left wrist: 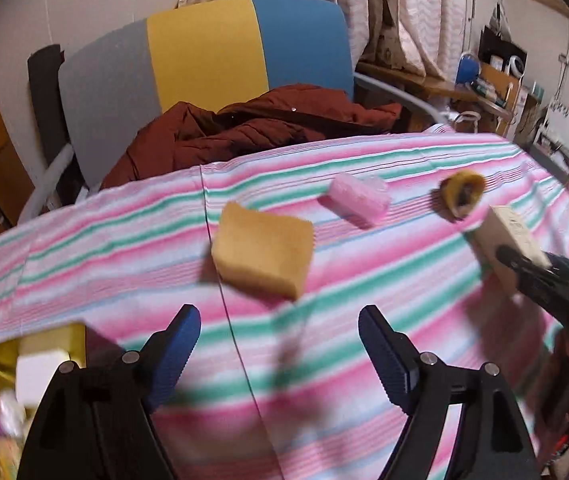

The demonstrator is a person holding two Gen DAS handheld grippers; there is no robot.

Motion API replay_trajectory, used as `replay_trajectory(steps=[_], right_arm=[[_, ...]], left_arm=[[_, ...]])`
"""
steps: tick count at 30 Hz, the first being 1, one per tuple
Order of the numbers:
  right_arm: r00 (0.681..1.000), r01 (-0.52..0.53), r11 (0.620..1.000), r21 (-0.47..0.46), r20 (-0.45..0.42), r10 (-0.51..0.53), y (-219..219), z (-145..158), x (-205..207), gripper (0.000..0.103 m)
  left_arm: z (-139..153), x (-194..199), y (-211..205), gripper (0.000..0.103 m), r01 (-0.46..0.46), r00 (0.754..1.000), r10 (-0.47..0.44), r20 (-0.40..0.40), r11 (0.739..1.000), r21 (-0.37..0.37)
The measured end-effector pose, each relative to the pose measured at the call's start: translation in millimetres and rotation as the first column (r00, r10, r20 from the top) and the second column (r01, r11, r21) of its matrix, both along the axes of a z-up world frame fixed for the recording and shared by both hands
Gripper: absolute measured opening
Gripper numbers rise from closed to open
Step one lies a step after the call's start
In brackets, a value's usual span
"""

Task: Organize objects
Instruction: 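Grasp the yellow sponge with the left tool while the right holds the box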

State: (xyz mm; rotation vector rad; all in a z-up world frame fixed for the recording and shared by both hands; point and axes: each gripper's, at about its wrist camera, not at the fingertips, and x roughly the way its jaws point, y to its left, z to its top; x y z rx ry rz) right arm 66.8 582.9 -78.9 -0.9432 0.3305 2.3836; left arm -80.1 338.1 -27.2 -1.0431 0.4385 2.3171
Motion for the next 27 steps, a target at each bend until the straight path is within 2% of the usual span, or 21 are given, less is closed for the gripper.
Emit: replay_trajectory(steps=[3, 5, 9, 11, 13, 15, 21, 27], right_arm=[[0.999, -0.032, 0.999, 0.036, 0.024, 0.031, -7, -2, -8, 0.052], [0.998, -0.043, 0.998, 0.052, 0.037, 0.042, -11, -3, -11, 0.052], [0.999, -0.039, 0.998, 0.039, 0.033, 0.037, -8, -6, -11, 0.052], [0.999, -0.028, 0.999, 0.015, 0.03, 0.027, -3, -9, -10, 0.052], [1.0, -0.017, 1.0, -0.011, 0.022, 0.017, 2, -11, -8, 0.052], [1.0, -0.008, 1.0, -0.025, 0.01, 0.008, 5, -12, -6, 0.052], [1.0, -0.009, 1.0, -0.024, 0.008, 0.009, 4, -13, -7, 0.052], [1.0, -0.011, 0.999, -0.049, -0.005, 0.011, 9, -15, -4, 0.052]], left_arm=[[-4, -13, 11, 0.084, 0.004, 0.998, -0.006, -0.057, 0.999, -0.039], [-6, -22, 15, 0.085, -0.004, 0.998, 0.001, -0.068, 0.999, -0.046], [-2, -35, 17, 0.087, -0.007, 0.997, 0.006, -0.076, 1.0, -0.015], [2, -41, 16, 0.087, -0.014, 0.997, 0.016, -0.074, 1.0, 0.023], [3, -49, 15, 0.093, -0.016, 0.998, 0.019, -0.058, 0.998, 0.059], [1, -55, 16, 0.103, -0.009, 0.999, 0.013, -0.051, 0.997, 0.073], [-16, -62, 26, 0.103, 0.045, 0.998, -0.043, -0.045, 0.998, 0.039], [-36, -64, 33, 0.103, 0.022, 0.999, -0.023, -0.026, 1.0, -0.007]])
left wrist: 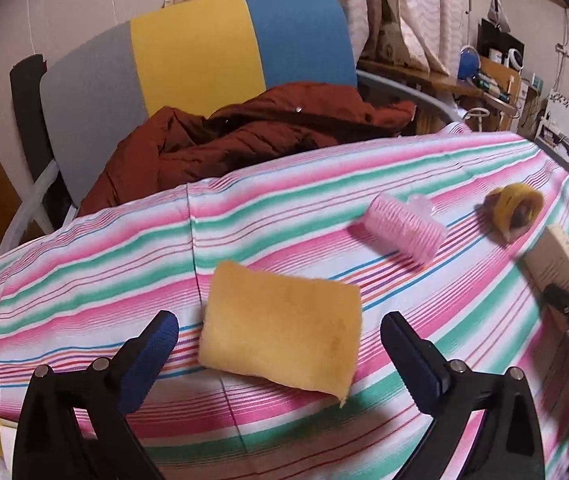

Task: Organize objects
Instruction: 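Grasp the yellow sponge with the left tool while the right holds the box, then carry the sponge and box over the gold tray and open both tools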

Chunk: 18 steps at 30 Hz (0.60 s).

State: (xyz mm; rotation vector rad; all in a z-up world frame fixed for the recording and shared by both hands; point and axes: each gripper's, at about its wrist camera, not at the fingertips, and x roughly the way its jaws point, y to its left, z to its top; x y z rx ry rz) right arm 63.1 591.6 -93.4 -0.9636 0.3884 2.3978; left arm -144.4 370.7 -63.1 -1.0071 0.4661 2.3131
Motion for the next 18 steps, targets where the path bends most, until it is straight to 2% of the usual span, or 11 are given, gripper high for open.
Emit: replay_trajectory(steps=[4, 5, 6, 8, 18], right_arm=[[1.0, 0.002, 1.0, 0.003, -0.002, -0.002, -1, 0, -1, 0.052], [1.0, 0.002, 1.0, 0.007, 0.001, -0.002, -1, 0, -1, 0.052], [1.0, 0.002, 1.0, 0.011, 0.003, -0.002, -2, -1, -2, 0.052], [1.0, 0.003, 1.0, 0.015, 0.004, -0.003, -2, -1, -2, 0.052], [1.0, 0.011, 0.999, 0.046, -0.008, -0.011, -7, 3, -1, 0.051]], left_arm=[[-8, 2, 1, 0.103, -0.005, 0.999, 0.004, -0.043, 1.0, -0.019], [-9, 3, 2, 0.099, -0.004, 0.998, 0.003, -0.057, 1.0, -0.022], [-10, 5, 2, 0.089, -0.006, 0.997, 0.005, -0.073, 1.0, -0.021], [-14, 6, 5, 0.079, 0.014, 0.998, -0.015, -0.062, 1.0, -0.025], [-15, 11, -5, 0.074, -0.011, 0.998, 0.012, -0.056, 1.0, 0.016]])
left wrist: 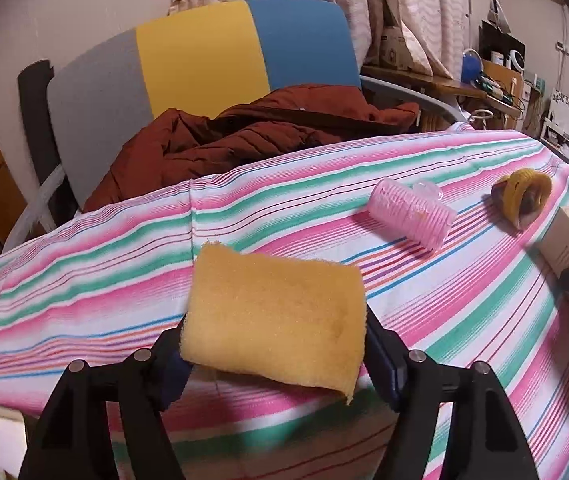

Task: Organize objects
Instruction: 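Carry the sponge and box over the gold tray and open both tools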

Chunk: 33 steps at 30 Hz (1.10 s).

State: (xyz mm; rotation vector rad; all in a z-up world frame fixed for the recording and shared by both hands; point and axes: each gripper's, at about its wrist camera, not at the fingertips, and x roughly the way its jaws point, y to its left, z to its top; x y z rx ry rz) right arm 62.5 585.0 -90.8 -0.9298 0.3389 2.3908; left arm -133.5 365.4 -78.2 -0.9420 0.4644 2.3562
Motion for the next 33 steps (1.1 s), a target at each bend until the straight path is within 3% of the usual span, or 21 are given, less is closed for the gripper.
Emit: replay_trajectory(steps=[5, 19, 27, 33], right_arm=[[0.999, -0.013, 0.998, 0.053, -0.031, 0.014, -9, 8, 4, 0.051], [0.993, -0.077, 0.982, 0.17, -0.071, 0.09, -50, 24, 15, 0.051], [0.99, -0.105, 0.982, 0.158, -0.08, 0.119, -79, 28, 32, 0.051], [0.986, -0.117, 0.991, 0.061, -0.109, 0.123, -96, 28, 49, 0.051]], left_arm=[[0, 18, -3, 0.073, -0.036, 0.998, 0.034, -0.052, 0.999, -0.031], [1, 75, -23, 0.073, -0.026, 0.997, 0.024, -0.078, 0.999, -0.021], [19, 125, -42, 0.072, 0.055, 0.991, -0.046, -0.125, 0.996, 0.07], [54, 159, -74, 0.072, 0.098, 0.992, -0.075, -0.105, 0.967, 0.234]])
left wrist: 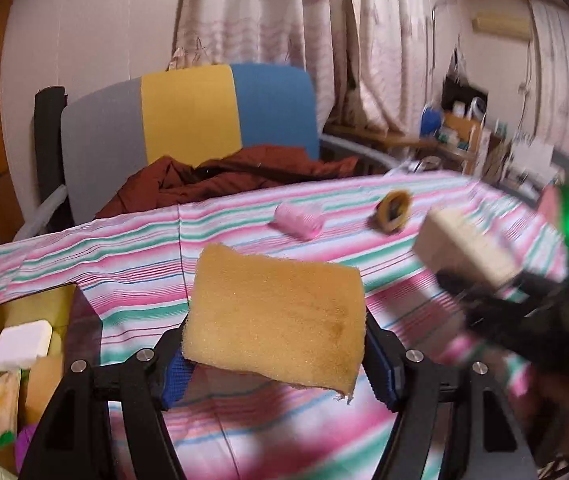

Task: Organize objects
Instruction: 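Carry the sponge and box over the gold tray and open both tools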

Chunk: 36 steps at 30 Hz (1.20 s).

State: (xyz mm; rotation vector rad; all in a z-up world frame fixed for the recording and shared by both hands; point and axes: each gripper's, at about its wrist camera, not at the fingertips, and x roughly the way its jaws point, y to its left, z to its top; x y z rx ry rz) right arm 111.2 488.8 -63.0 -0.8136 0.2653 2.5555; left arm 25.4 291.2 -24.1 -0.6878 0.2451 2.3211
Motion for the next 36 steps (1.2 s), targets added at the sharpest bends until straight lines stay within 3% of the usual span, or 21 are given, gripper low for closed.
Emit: replay_trajectory(steps=[4, 9, 13, 18, 22, 25, 32, 36], right_arm=[[0.998, -0.048, 0.997, -0.06, -0.03, 0.047, -23, 4, 7, 0.051], [0.977, -0.204, 0.977, -0.059, -0.066, 0.201, -70, 21, 4, 0.051], [0.934, -0.351, 0.934, -0.065, -0.096, 0.344, -113, 36, -1, 0.051], [0.845, -0.526, 0.849, -0.048, -0.141, 0.515, -169, 59, -5, 0.051], [0.738, -0.671, 0.739, -0.067, -0.151, 0.657, -209, 71, -17, 0.051], [0.64, -0.767, 0.641, -0.031, -0.101, 0.762, -245, 75, -27, 0.051], [0.335, -0.942, 0.336, 0.0, 0.086, 0.938, -316, 68, -48, 0.051], [0.183, -0.977, 0.196, -0.079, 0.145, 0.972, -333, 56, -63, 0.052]], left_arm=[[20, 23, -31, 0.072, 0.017, 0.999, -0.016, -0.027, 0.999, 0.047], [36, 32, -90, 0.072, -0.025, 1.0, 0.026, -0.007, 0.994, 0.107], [42, 29, -151, 0.072, -0.116, 0.993, 0.116, 0.012, 0.986, 0.115], [40, 19, -226, 0.072, -0.274, 0.962, 0.271, 0.044, 0.957, 0.099], [31, 10, -277, 0.072, -0.396, 0.917, 0.389, 0.084, 0.913, 0.098], [17, 0, -304, 0.072, -0.481, 0.873, 0.47, 0.134, 0.874, 0.07], [0, -12, -329, 0.073, -0.577, 0.806, 0.563, 0.186, 0.816, 0.029], [-9, -15, -341, 0.073, -0.612, 0.774, 0.596, 0.215, 0.791, 0.007]])
